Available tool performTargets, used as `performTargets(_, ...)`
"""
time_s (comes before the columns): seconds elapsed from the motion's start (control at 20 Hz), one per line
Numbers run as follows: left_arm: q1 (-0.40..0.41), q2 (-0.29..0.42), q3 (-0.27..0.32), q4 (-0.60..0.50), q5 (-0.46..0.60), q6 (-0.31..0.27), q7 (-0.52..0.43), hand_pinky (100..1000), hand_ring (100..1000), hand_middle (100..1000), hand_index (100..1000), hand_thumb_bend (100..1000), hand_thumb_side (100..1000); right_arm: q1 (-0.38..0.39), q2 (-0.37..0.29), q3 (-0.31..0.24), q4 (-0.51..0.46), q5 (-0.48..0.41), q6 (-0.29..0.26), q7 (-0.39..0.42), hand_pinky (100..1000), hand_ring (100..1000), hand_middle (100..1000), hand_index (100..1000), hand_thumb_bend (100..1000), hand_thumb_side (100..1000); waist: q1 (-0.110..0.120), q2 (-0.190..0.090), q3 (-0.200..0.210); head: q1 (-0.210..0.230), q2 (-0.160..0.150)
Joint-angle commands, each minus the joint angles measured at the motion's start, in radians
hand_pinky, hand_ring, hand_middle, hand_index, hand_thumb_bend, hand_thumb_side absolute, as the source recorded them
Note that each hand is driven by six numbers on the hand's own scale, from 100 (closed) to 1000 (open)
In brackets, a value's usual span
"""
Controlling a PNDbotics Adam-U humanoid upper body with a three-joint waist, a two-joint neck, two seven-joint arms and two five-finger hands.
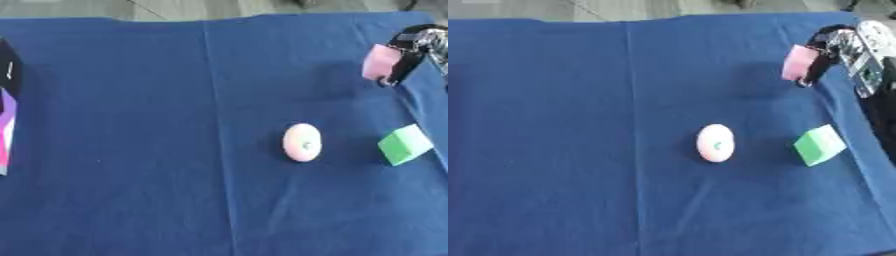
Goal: Pick up the objects with one hand, pass them to the other hand, and then place them into the box on the other side of the table.
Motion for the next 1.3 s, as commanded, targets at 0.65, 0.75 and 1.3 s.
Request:
performTargets(0.65,-0.161,0.233,-0.057,-0.147,-0.056,0.196,-0.071,717,834,754,875,154,834,0.146,0.215,0.119,-0.635,-0.366,0.269,-0.387,783,568,504,630,100,100,0.027,-0.082,-0.004,0.059,0.026)
performTargets(0.75,-0.195,0.264,-0.076,-0.149,-0.071,0.234,-0.103,719,833,749,867,157,811,0.148,0.278,0.145,-0.665,-0.373,0.285,-0.450,783,560,504,629,100,100,0.028,-0.091,-0.009,0.060,0.036)
performTargets(1.3,-0.408,0.363,-0.189,-0.149,-0.170,0.310,-0.360,743,836,769,870,158,765,0.174,0.523,0.299,-0.671,-0.464,0.226,-0.673,802,531,503,629,100,100,0.036,-0.121,-0.018,0.069,0.065)
